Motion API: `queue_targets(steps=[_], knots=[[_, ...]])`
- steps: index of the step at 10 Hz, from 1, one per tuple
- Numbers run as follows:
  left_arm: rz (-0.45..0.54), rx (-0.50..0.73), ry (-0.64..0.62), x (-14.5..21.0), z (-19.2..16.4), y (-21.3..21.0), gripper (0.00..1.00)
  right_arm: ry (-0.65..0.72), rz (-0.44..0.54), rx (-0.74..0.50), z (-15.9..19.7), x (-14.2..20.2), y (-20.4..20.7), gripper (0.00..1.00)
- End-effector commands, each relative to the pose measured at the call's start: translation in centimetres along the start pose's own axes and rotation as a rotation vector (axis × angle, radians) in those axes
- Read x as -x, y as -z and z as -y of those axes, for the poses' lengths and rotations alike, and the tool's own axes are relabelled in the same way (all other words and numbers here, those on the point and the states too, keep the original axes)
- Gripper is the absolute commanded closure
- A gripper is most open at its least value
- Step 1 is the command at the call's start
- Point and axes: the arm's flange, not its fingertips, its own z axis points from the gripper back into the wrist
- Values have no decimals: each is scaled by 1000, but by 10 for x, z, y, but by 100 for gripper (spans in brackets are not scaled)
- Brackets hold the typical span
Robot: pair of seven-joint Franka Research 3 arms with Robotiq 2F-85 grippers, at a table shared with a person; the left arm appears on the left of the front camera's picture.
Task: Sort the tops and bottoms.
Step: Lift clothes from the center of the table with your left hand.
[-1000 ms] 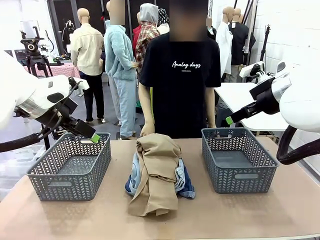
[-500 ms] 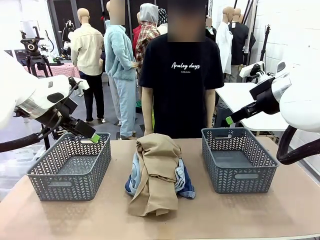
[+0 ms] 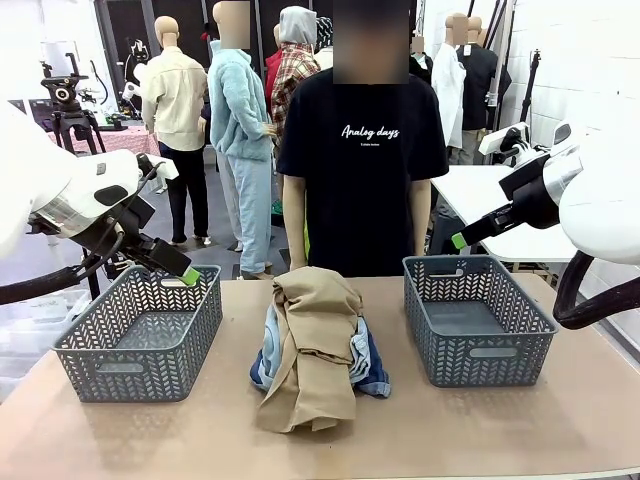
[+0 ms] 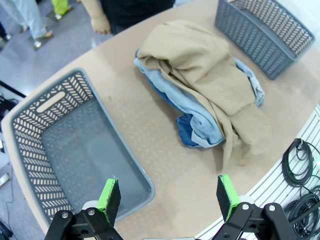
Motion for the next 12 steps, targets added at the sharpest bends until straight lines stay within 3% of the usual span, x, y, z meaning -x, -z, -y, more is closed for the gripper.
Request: queue_targets(steps=[1,3,8,11,12], knots=[[0,0,0,0,0,0,0,-5,0,-8,1,1,1,0],[16,58,35,-30,12,39,0,-5,0,-8,1,1,1,0],[-168,135,62,-88,30,167,0,-5,0,-8,1,1,1,0],[-234,117,85,-110,35,202,0,-5,0,-8,1,1,1,0],[-193,134,57,-90,41,197,0,-5,0,-8,1,1,1,0]])
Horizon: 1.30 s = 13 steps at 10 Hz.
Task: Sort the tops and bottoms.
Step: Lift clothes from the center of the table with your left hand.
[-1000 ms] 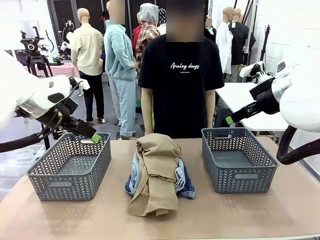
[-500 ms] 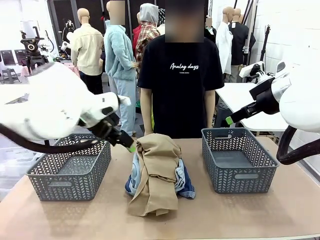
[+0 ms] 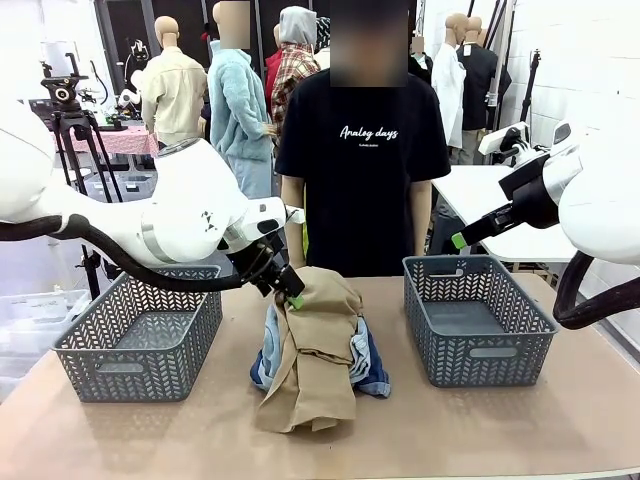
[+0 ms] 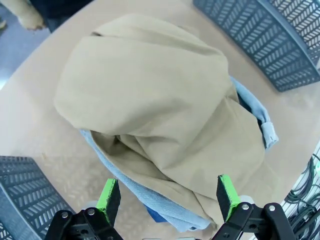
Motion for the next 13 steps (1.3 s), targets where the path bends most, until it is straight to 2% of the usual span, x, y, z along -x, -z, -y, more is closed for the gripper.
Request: queue_targets(steps=[1,4,5,6,7,10,12,13], knots=[[20,-1,-10,14,4,-9,0,-4,0,-11,1,1,1,0],[3,-3,2,4,4,-3,0,-4,0,-11,1,1,1,0],[38,-146,171,-13,17,-2,0,-4,0,-11,1,1,1,0],[26,-244,300,-29,27,3,0,-4,0,-11,1,1,1,0],[10,-279,367,-41,35,8,0,-4,0,-11,1,1,1,0],[-4,-243,441,-67,50,19,0,-4,0,-11,1,1,1,0],[-27,-172,403,-71,62,17,0,-4,0,-11,1,1,1,0],[-76,-144,358,-72,65,16,0,-4,0,-11,1,1,1,0]])
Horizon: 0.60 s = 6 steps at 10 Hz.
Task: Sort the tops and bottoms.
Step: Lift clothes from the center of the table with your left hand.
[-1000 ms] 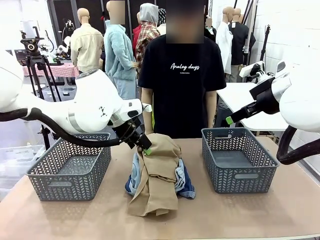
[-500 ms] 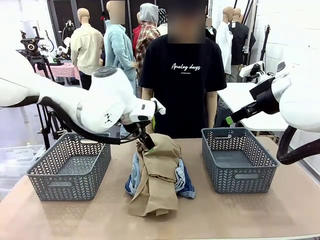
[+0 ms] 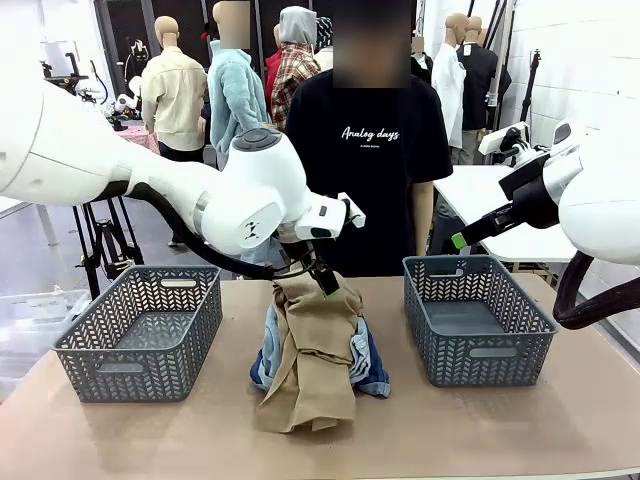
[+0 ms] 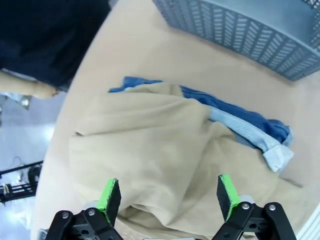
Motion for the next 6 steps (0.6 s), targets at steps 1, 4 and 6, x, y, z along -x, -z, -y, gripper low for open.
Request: queue_targets(steps=[1,4,6], knots=[[-50,21,-65,-4,-7,-5,0,-3,0,-11,2,1,1,0],[-59,7,-67,0,-14,11,0,-3,0,-11,2,1,1,0],[-64,25,-60,5,-22,22,0,-3,0,-11,2,1,1,0]])
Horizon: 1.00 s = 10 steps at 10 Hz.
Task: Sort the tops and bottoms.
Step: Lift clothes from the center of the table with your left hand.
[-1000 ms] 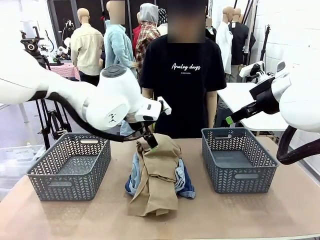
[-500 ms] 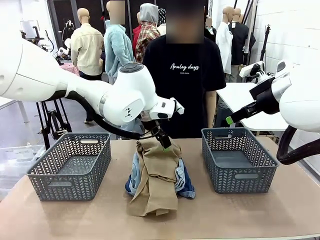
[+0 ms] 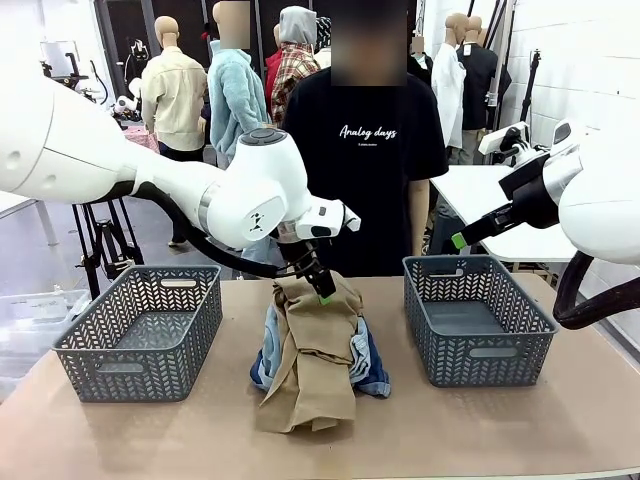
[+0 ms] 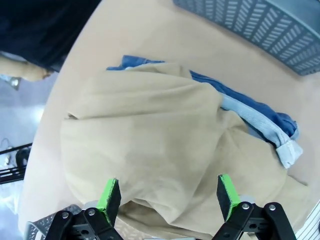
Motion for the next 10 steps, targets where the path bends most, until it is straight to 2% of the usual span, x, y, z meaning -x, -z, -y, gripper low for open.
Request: queue_targets(steps=[1,4,5,6,10], knots=[[15,-8,14,-3,-11,9,0,-3,0,-11,2,1,2,0],[-22,61,-68,-3,-21,19,0,-3,0,-11,2,1,2,0],[-17,70,-60,-3,-21,19,0,-3,0,-11,2,1,2,0],[-28,36,-13,-3,-20,20,12,-3,0,-11,2,1,2,0],[-43,36,0,-3,-20,20,86,-3,0,-11,2,1,2,0]])
